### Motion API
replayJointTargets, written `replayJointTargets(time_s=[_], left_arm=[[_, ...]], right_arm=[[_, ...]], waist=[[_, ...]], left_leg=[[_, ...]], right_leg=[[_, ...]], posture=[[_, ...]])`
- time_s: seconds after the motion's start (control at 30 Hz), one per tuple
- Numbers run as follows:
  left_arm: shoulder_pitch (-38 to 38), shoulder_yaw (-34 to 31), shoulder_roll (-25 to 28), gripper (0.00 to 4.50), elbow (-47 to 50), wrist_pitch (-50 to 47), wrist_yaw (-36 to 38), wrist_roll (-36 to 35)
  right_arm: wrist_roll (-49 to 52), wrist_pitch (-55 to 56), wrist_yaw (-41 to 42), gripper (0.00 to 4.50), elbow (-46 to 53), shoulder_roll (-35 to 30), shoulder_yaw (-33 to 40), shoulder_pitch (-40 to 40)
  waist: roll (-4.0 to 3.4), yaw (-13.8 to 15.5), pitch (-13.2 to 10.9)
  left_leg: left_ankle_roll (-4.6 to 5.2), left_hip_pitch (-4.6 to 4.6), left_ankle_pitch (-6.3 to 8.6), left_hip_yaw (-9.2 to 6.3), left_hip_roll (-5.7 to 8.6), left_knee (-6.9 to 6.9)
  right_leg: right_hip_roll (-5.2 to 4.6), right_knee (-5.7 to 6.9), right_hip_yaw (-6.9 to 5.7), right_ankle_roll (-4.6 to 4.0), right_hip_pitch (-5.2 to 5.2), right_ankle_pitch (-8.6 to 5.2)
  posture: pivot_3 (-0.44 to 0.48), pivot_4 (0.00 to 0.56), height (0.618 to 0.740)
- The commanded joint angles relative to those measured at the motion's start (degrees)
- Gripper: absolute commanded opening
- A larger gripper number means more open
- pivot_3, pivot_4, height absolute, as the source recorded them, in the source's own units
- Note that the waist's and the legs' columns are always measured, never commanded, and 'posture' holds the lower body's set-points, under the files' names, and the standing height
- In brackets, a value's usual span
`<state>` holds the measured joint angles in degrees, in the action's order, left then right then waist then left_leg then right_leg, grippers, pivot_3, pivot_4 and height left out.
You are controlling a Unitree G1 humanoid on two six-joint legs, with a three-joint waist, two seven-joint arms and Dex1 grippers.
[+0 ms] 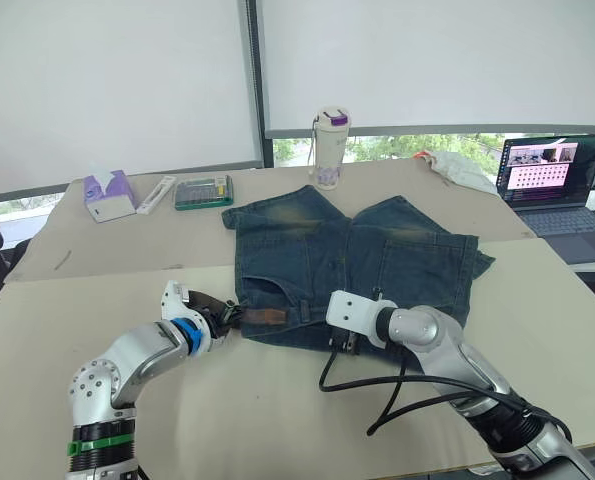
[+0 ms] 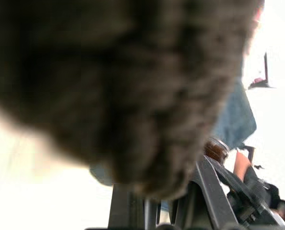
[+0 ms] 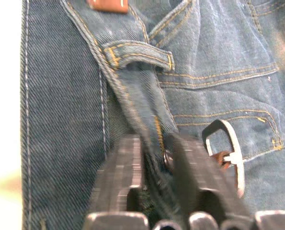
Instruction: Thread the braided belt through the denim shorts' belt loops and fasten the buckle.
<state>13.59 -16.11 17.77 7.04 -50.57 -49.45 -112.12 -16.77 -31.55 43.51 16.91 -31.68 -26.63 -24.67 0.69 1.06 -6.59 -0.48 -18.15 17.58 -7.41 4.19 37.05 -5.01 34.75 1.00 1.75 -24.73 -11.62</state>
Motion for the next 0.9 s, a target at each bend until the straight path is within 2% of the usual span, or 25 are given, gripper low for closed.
replayJointTargets(time_s=[0.03, 0.27, 0.53, 0.63, 0.77, 0.9], left_arm=[[0.4, 2.4, -1.4, 0.00, 2.9, 2.2, -1.0, -0.9], [1.3, 8.2, -4.2, 0.00, 1.7, 5.9, -3.8, -0.5], [4.9, 9.5, -6.6, 0.00, -3.0, 8.5, -1.3, 2.0], [5.7, 8.9, -4.4, 0.00, -4.2, 7.1, 1.2, 5.2], [6.9, 11.1, -0.3, 0.00, -2.8, 2.7, 8.4, 11.8], [7.2, 11.2, -0.7, 0.00, -0.4, 2.5, 9.9, 13.0]], right_arm=[[-0.2, 0.2, 0.5, 0.06, 3.0, 0.0, 0.3, 0.4], [-0.6, 0.1, 0.3, 0.06, 3.6, 0.4, 0.2, 0.9], [-0.5, -1.9, 0.3, 0.06, 4.9, 1.4, 0.6, 1.5], [-0.2, -2.9, 0.8, 0.06, 5.8, 1.0, 1.5, 1.8], [0.3, -3.9, 0.9, 0.06, 6.2, 1.0, 2.0, 1.9], [1.0, -4.7, 1.1, 0.06, 6.8, 1.1, 2.2, 1.9]], waist=[[0.00, 0.1, 0.0], [0.00, 0.2, 0.0], [0.00, 0.4, 0.0], [0.00, 0.2, 0.0], [-0.01, 0.0, 0.0], [-0.01, 0.0, 0.0]], left_leg=[[0.00, 0.00, 0.00, 0.00, 0.01, 0.01], [0.01, 0.19, 0.00, -0.01, -0.03, -0.03], [0.01, 0.20, 0.00, 0.00, -0.03, -0.03], [0.01, 0.19, 0.00, 0.01, -0.04, -0.03], [0.00, 0.19, 0.00, 0.01, -0.05, -0.06], [0.01, 0.18, 0.00, 0.00, -0.04, -0.06]], right_leg=[[0.00, -0.03, -0.01, 0.00, 0.04, 0.00], [0.11, -0.32, -0.05, -0.01, 0.37, -0.01], [0.13, -0.39, -0.06, -0.01, 0.41, -0.01], [0.18, -0.46, -0.08, -0.03, 0.43, 0.00], [0.27, -0.48, -0.08, -0.03, 0.41, 0.01], [0.26, -0.54, -0.09, -0.03, 0.43, 0.01]], posture=[[0.000, 0.150, 0.740], [0.000, 0.150, 0.740], [0.000, 0.150, 0.740], [0.000, 0.150, 0.740], [0.000, 0.150, 0.740], [0.000, 0.150, 0.740]])
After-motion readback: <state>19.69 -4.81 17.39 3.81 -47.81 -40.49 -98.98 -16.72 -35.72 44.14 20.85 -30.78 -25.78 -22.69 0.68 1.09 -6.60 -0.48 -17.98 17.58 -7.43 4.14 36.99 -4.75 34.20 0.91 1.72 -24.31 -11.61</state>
